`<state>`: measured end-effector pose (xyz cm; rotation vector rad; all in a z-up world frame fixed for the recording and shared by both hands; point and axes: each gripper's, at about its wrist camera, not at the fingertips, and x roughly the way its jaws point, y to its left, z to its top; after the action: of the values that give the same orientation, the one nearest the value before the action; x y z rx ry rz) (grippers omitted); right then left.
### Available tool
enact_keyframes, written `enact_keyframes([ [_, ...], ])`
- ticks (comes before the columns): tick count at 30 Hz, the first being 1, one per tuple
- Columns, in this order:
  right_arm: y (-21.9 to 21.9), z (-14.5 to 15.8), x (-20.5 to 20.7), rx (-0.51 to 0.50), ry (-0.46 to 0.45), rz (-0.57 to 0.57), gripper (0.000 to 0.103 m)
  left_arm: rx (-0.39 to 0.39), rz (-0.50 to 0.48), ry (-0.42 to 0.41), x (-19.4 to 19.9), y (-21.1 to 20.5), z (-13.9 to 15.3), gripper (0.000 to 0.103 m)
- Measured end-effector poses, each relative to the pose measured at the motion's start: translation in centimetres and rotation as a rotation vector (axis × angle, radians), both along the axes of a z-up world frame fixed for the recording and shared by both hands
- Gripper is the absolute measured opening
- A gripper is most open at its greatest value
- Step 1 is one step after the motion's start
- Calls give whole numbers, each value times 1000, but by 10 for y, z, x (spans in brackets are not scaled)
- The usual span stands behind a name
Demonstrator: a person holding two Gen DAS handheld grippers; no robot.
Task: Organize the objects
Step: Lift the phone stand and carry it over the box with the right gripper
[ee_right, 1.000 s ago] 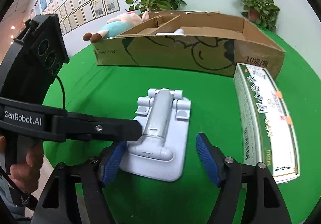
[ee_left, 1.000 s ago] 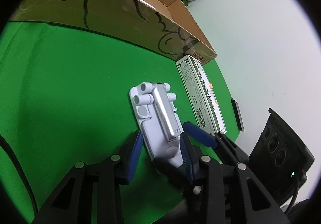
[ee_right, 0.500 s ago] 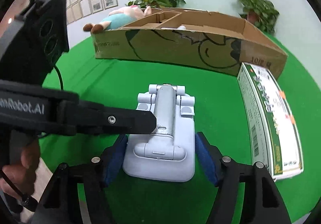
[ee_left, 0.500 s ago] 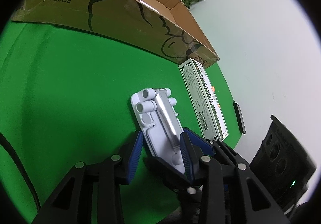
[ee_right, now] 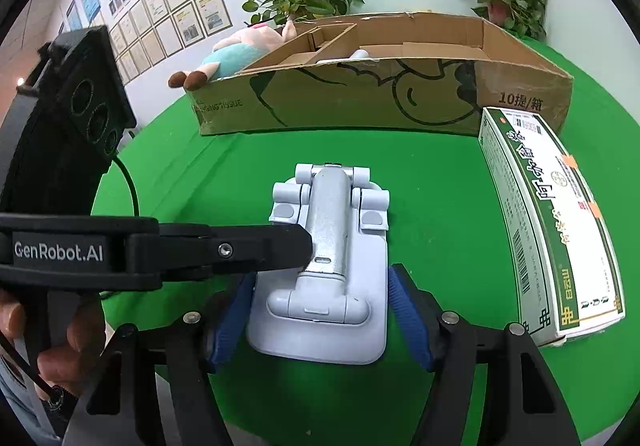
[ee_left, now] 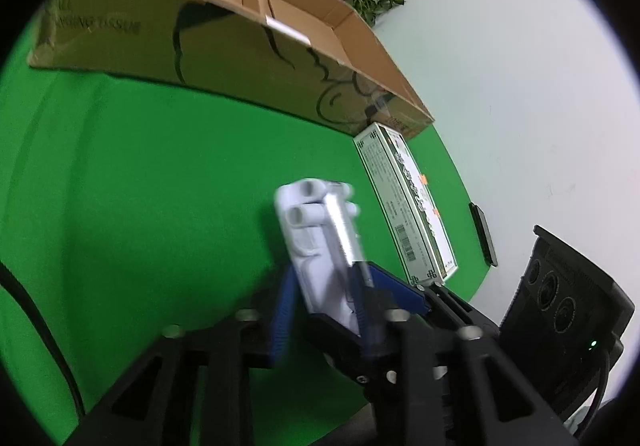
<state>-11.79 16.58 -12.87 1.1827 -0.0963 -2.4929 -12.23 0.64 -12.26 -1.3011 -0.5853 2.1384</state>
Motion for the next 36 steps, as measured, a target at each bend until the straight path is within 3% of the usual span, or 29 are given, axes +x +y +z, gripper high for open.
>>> enact_keyframes([
  [9,1,19,4,-5,75,-20,65,-23,1,95,4,2,28,15],
  [18,-4,66,9,30,245,-60,64,-32,-3,227,1,7,75,14],
  [27,-4,80,10,40,265,-74,64,-22,-7,252,-5,11,83,14],
  [36,0,105,-6,54,312,-110,64,-19,-36,305,-23,21,110,14],
])
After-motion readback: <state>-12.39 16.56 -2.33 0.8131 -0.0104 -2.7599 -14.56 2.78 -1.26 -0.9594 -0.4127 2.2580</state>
